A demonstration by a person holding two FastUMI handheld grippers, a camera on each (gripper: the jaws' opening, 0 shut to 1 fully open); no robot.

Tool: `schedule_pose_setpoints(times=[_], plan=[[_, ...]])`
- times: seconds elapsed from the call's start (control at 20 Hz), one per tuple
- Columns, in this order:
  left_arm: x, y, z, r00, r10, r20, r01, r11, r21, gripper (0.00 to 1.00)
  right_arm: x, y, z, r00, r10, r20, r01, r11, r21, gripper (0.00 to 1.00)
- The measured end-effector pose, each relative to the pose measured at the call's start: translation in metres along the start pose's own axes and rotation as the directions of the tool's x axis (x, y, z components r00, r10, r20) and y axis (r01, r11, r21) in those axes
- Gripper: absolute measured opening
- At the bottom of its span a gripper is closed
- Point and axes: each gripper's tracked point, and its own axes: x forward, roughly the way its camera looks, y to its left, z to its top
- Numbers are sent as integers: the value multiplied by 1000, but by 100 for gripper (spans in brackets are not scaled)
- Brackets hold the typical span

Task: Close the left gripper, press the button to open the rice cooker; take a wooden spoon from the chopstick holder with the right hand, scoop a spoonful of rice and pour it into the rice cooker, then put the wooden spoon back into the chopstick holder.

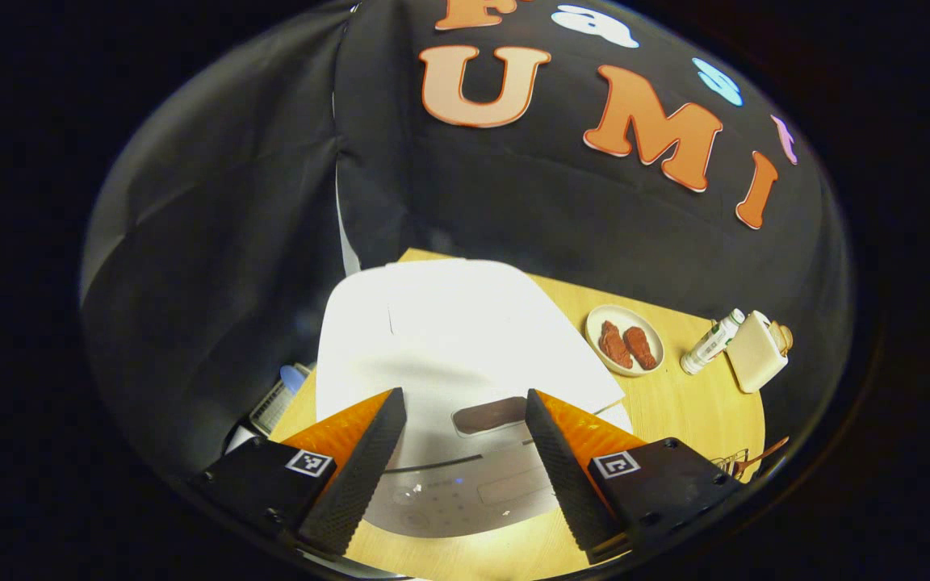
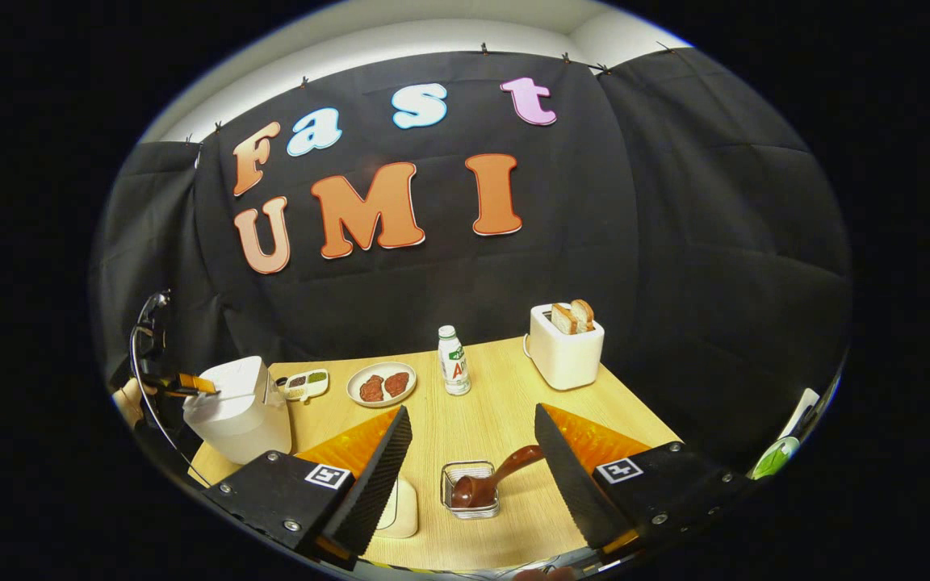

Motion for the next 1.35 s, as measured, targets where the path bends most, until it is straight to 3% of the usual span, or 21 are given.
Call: schedule_pose_setpoints(times=[0.05, 0.3, 0.5, 0.6, 0.75, 0.9, 1.1, 1.35], plan=[[3, 0, 7, 998, -2, 62, 0, 1000, 31, 100, -3, -2, -1, 1000, -7, -1, 7, 1000, -1, 95], [5, -2, 10, 996, -2, 88, 1, 1000, 13, 100, -8, -1, -1, 1000, -13, 9, 13, 1000, -13, 95], [-19, -1, 5, 998, -13, 69, 15, 1000, -23, 100, -10, 1, 5, 1000, -15, 22, 15, 1000, -11, 95], [-42, -1, 24, 990, -16, 143, 22, 999, -42, 100, -12, 4, 15, 999, -13, 39, 13, 1000, -15, 95], [-90, -16, 60, 965, -59, 255, 68, 997, -26, 100, -15, 10, 36, 997, -3, 76, 5, 1000, -25, 95], [-142, -20, 94, 939, -67, 337, 66, 998, 13, 100, -22, 17, 59, 993, 10, 120, -3, 998, -58, 95], [-223, -25, 133, 878, -78, 473, 43, 996, 84, 100, -33, 14, 100, 979, -16, 204, 39, 994, -106, 95], [-300, -21, 154, 798, -93, 595, 47, 995, 91, 100, -58, 15, 148, 952, -3, 306, 39, 993, -110, 100]])
